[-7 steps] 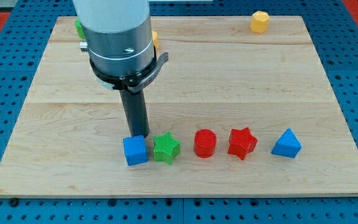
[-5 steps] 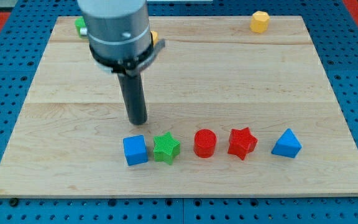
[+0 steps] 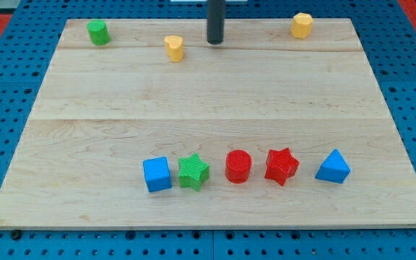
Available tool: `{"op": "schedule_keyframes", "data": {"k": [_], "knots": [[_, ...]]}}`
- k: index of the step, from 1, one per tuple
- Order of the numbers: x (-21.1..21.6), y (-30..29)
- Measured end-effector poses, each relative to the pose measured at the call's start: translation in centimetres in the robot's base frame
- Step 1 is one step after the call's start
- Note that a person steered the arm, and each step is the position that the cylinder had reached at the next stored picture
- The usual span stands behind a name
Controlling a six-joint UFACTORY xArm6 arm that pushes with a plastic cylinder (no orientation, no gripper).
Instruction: Push yellow heart to center
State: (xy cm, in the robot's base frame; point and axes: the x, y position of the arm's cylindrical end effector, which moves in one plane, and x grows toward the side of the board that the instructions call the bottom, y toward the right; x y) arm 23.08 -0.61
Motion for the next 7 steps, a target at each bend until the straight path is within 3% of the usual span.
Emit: {"op": "schedule_keyframes", "data": {"k": [1,3,5,7], "knots": [[-0.8,-4.4],[7.7,-8.3],[7.5,-6.0],[12.9,-4.2]]}}
